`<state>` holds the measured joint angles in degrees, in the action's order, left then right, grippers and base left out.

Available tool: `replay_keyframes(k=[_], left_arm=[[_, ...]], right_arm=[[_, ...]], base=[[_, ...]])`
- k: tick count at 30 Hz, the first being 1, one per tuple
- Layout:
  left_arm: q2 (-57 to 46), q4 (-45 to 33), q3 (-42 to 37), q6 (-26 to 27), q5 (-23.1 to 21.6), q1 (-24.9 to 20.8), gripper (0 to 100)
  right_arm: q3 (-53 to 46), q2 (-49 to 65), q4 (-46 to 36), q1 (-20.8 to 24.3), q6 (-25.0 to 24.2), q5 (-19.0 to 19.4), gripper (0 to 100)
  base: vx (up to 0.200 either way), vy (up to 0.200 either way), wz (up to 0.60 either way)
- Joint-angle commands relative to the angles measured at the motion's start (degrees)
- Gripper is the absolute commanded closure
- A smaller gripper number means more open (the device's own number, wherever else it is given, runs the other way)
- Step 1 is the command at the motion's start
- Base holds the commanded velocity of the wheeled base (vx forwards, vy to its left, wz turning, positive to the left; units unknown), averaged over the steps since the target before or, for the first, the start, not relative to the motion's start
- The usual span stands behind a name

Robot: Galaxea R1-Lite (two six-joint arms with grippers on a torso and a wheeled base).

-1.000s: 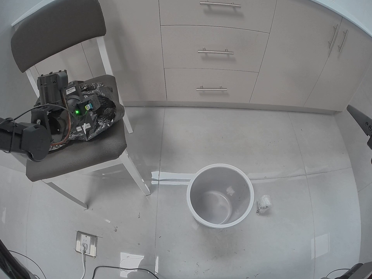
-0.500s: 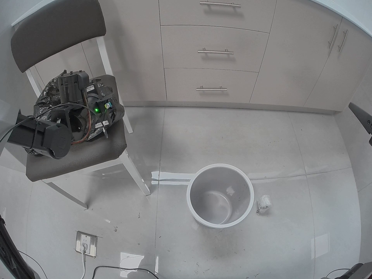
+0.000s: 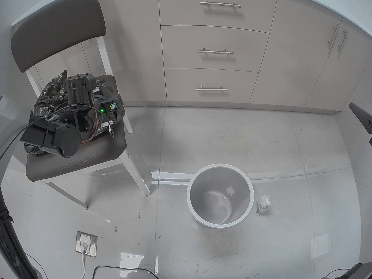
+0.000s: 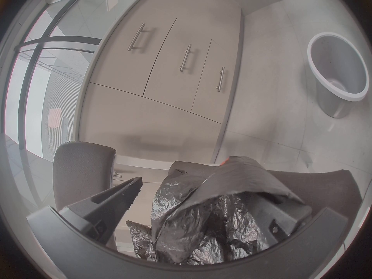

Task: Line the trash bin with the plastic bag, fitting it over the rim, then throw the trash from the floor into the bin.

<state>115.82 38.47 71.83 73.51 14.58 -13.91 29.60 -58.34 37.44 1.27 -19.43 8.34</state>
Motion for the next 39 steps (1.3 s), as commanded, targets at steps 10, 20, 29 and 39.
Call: replay_keyframes(k=[10,20,29,39], left_arm=[[4.9,-0.2,5.2,-0.1,0.0,2.6,100],[2.1,-0.2,6.9,-11.2,-0.1,3.8,100],[-10.6,-0.3,5.4,-48.9,0.1,1.4,100],[-27.7,-1.0,-8.1,-76.1,1.7,1.6,100]], right_arm=[[0.1,0.5,0.0,0.1,0.0,0.0,0],[0.0,1.7,0.0,0.1,0.1,0.4,0],[-0.2,1.7,0.0,0.1,0.6,0.4,0],[-0.6,1.8,-0.2,0.7,2.1,0.5,0]], base=[[0.0,0.0,0.0],[0.0,0.0,0.0],[0.0,0.0,0.0],[0.0,0.0,0.0]])
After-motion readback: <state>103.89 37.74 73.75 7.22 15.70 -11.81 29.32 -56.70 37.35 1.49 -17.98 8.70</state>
